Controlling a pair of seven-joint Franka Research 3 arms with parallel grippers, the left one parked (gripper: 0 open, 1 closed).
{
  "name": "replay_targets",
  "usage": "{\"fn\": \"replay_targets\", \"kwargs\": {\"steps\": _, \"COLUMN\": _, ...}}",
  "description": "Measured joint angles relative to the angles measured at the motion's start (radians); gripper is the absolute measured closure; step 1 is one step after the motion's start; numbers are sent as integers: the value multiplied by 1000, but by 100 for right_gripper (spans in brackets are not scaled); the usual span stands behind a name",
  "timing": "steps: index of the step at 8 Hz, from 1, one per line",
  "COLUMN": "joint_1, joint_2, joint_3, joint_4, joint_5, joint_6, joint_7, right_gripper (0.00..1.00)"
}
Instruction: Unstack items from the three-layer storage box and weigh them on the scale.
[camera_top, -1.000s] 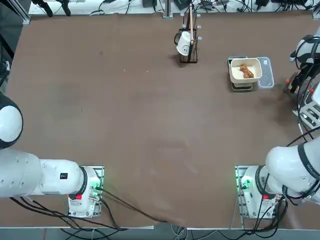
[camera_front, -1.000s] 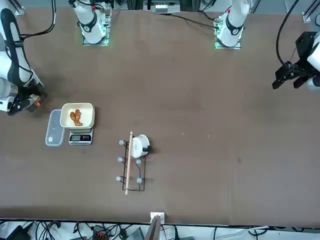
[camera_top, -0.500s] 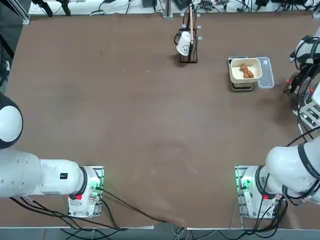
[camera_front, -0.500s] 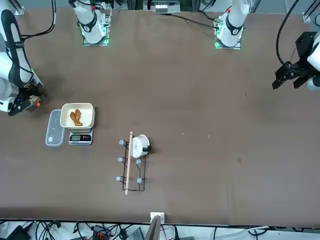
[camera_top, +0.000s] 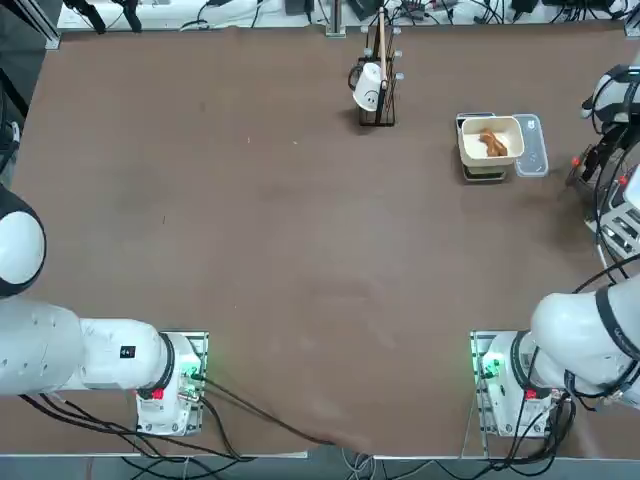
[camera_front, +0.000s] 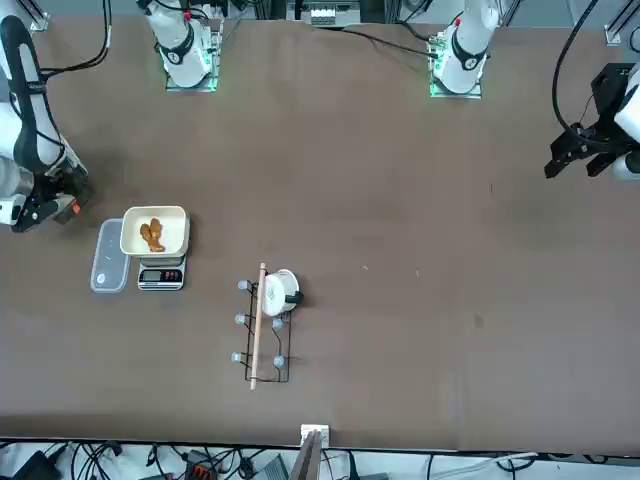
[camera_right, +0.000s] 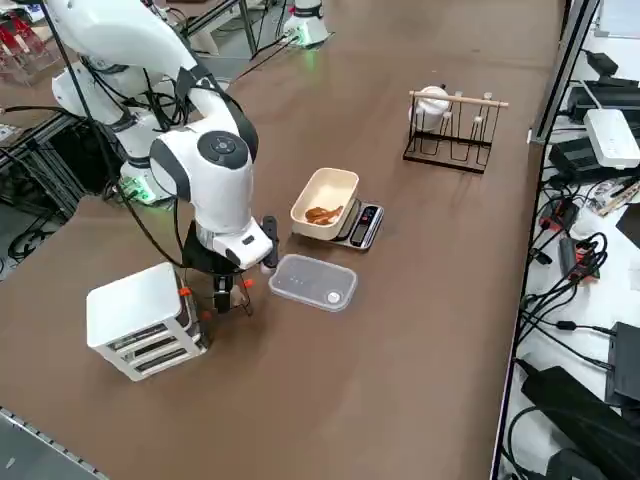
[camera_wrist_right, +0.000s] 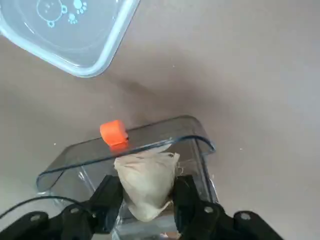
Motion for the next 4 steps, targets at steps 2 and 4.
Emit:
{"fn": "replay_targets", "kwargs": {"steps": 2, "joint_1": 7, "joint_2": -42, "joint_3": 6, "joint_4": 28, "joint_5": 20, "joint_6": -97, "joint_7": 0, "right_gripper": 40}}
{"fn": "replay_targets", "kwargs": {"steps": 4, "joint_1": 54, "joint_2": -100, "joint_3": 10, "joint_4": 80, "joint_5": 112, "joint_6": -242, "joint_7": 0, "right_gripper": 40}}
